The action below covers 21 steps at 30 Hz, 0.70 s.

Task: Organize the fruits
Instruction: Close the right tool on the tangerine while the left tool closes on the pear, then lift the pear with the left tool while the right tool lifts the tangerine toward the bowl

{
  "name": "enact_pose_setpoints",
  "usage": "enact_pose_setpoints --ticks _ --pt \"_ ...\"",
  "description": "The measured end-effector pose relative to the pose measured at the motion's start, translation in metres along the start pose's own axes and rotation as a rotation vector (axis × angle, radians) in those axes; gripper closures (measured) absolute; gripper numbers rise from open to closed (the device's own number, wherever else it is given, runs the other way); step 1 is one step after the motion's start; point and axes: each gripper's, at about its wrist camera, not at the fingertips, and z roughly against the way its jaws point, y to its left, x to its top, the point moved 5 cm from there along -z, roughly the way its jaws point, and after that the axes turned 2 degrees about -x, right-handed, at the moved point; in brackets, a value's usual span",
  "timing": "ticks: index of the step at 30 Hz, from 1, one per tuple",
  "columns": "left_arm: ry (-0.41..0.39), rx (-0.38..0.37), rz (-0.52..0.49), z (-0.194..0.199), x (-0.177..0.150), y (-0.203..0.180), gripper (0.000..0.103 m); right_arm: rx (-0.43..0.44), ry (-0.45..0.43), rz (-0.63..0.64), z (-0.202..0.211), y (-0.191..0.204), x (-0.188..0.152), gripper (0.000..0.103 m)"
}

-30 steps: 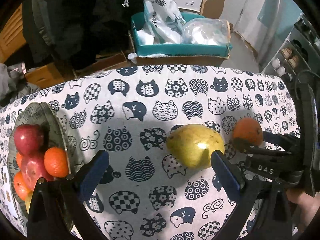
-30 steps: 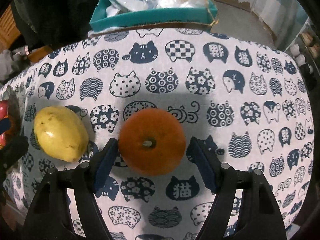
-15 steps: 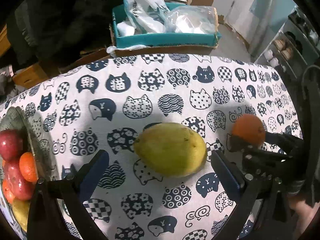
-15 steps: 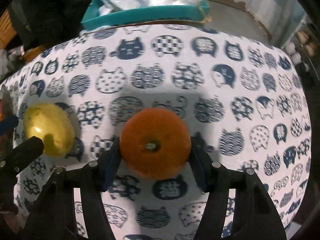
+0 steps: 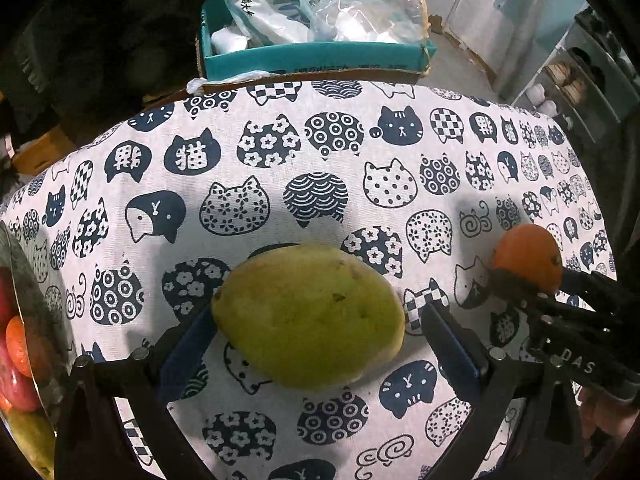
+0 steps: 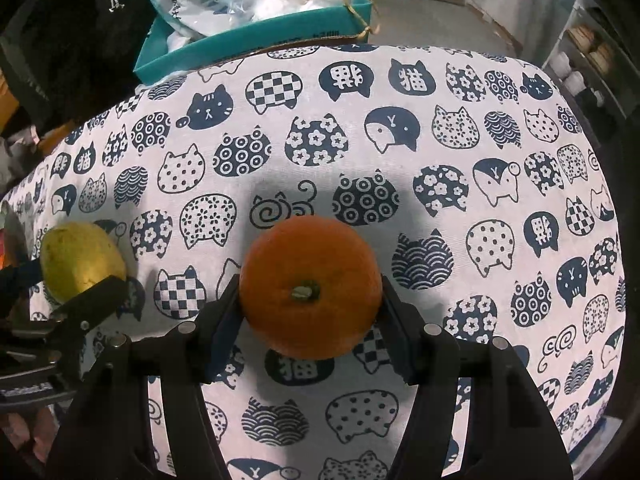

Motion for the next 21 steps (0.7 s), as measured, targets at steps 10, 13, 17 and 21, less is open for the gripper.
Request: enact_pose_setpoints --ticks 10,13,17,21 --pt "-0.015 0.039 -0.055 -0.001 -0.003 -0.001 0.018 -0.005 -0.018 0.010 0.007 0.003 -0.001 0.040" --pt "-0.022 0.031 -0.054 0.004 -0.006 -0.002 0.018 -0.008 -0.031 0.016 0.011 0.006 -0.001 0.040" --pt "-0.048 0.034 -0.070 0.016 -0.006 -0.003 0.018 -0.012 -0.050 0.027 0.019 0.009 0.000 0.040" --pt "-0.087 0.036 -0.072 0.034 -0.004 -0.003 0.018 -0.014 -0.069 0.033 0.028 0.012 0.000 0.040"
